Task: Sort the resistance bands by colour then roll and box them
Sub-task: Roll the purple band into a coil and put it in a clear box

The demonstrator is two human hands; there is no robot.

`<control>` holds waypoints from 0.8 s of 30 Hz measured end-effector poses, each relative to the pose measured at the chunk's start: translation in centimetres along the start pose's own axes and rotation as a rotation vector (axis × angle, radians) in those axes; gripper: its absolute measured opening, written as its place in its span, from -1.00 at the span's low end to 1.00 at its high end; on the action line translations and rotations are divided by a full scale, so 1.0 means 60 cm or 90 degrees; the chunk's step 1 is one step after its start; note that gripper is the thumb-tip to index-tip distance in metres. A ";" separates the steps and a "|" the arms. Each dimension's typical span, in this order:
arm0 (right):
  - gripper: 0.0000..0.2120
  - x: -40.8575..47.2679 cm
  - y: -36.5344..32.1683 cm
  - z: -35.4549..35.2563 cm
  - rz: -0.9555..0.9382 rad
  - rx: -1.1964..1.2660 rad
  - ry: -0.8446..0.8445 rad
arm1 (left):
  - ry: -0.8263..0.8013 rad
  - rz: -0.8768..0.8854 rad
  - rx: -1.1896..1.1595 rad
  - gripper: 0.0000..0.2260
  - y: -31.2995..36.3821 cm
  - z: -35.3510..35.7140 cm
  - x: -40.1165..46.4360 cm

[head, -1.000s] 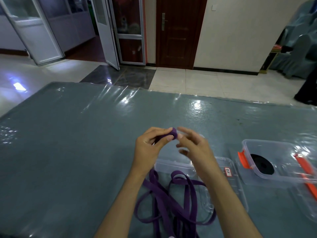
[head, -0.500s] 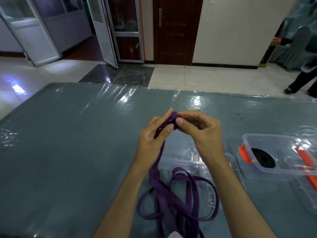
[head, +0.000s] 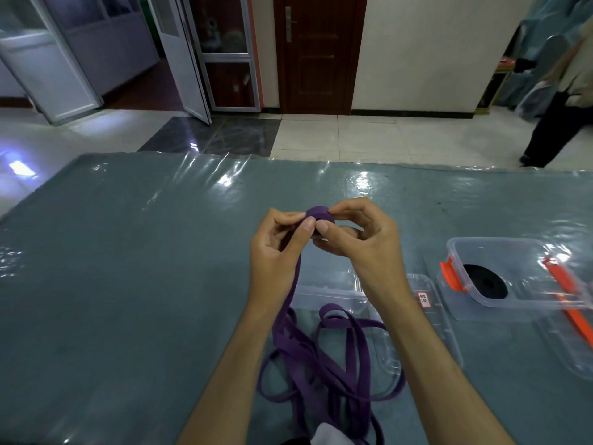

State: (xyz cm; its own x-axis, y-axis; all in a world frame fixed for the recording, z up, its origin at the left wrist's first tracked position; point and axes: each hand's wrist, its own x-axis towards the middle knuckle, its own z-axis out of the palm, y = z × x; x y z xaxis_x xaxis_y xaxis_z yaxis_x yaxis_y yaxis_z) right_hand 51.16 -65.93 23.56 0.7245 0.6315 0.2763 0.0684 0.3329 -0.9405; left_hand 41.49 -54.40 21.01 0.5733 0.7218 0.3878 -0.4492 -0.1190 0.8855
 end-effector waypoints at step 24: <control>-0.79 -0.011 -0.013 -0.011 -0.035 -0.074 0.015 | -0.059 0.068 0.012 -0.83 0.034 -0.001 0.016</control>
State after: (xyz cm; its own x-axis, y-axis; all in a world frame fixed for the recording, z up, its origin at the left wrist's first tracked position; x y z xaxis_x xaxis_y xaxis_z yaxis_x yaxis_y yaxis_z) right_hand 51.10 -67.08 23.99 0.7332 0.5976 0.3244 0.1866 0.2820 -0.9411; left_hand 41.08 -53.89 23.20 0.5842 0.6381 0.5015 -0.4991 -0.2048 0.8420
